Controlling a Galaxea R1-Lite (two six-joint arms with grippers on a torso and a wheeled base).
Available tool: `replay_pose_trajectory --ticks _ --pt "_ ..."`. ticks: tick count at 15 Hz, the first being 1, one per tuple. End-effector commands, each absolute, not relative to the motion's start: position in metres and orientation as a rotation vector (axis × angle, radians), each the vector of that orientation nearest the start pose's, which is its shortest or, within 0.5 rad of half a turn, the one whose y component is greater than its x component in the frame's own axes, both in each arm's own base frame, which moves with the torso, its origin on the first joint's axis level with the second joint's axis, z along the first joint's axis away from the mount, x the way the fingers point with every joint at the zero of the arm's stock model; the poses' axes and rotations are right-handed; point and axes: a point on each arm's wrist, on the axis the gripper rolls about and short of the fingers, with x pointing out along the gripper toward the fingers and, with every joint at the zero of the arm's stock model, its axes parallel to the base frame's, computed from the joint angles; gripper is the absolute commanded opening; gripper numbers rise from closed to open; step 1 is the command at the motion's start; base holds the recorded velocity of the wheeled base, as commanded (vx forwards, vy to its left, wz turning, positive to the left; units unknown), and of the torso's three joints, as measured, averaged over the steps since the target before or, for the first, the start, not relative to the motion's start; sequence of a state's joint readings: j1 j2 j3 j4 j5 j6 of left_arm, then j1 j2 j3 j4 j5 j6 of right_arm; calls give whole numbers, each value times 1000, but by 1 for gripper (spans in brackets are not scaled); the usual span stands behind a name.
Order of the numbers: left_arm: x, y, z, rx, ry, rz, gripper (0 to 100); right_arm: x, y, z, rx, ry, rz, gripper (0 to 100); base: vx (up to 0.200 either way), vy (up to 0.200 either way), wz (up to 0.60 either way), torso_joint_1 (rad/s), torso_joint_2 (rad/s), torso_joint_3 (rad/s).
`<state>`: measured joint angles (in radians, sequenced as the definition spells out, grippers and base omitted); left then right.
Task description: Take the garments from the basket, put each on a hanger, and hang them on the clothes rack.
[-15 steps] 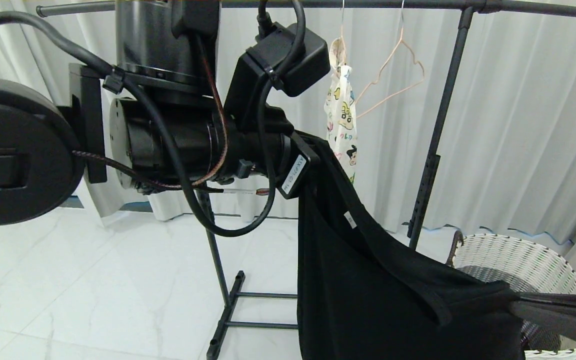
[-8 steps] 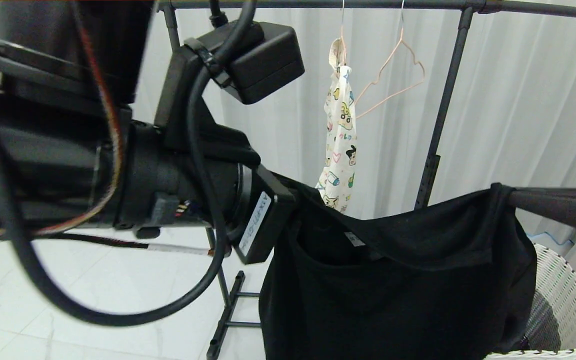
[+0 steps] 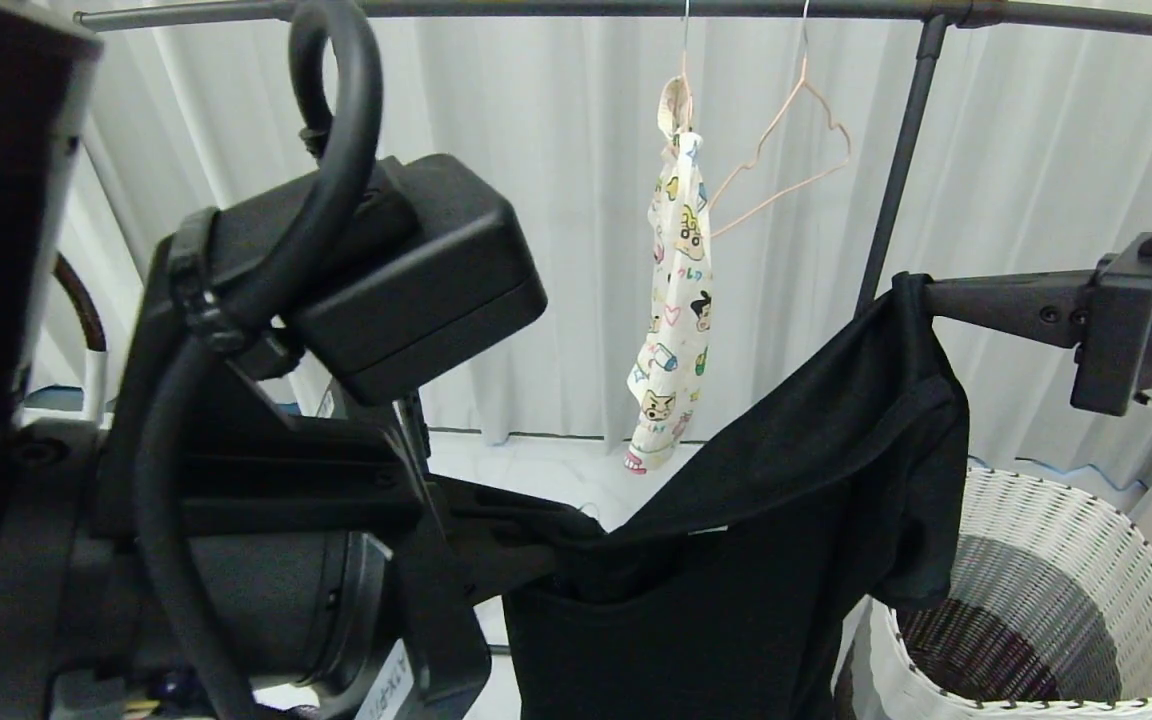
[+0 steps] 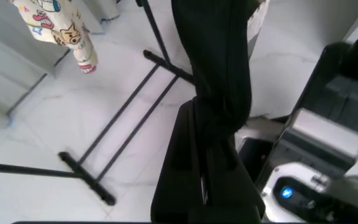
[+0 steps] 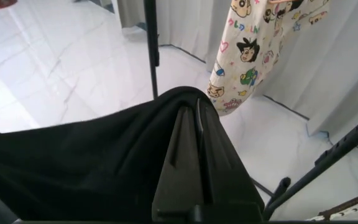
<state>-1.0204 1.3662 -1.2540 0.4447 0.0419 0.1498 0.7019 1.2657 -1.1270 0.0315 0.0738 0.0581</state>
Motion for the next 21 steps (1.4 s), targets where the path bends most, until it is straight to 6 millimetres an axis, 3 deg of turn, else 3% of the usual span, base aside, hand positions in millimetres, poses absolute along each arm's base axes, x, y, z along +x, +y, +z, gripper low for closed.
replay_pose_trajectory --ticks 1,2,5,6,10,14,15,18,21 --pt "106 -170 296 426 416 -987 0 149 127 318 -2 197 761 0 0 0 0 0 0 0" --pt "111 -170 297 422 408 -969 0 146 124 319 -1 196 756 0 0 0 0 0 0 0" --pt "162 -186 301 372 231 -739 0 133 113 315 -18 236 750 0 0 0 0 0 0 0" --pt "170 -193 301 365 194 -662 0 131 111 312 -23 250 743 100 0 0 0 0 0 0" --pt "181 -198 295 377 200 -577 0 126 103 301 -55 281 616 100 0 0 0 0 0 0" --pt "200 -171 288 485 224 -419 0 123 85 270 -199 374 341 100 0 0 0 0 0 0" --pt "201 -139 295 499 218 -330 0 125 73 256 -293 443 169 100 0 0 0 0 0 0" --pt "184 -74 280 478 293 -128 0 126 59 233 -383 494 0 100 0 0 0 0 0 0" --pt "155 -42 259 461 342 -24 0 120 49 226 -380 486 -50 100 0 0 0 0 0 0"
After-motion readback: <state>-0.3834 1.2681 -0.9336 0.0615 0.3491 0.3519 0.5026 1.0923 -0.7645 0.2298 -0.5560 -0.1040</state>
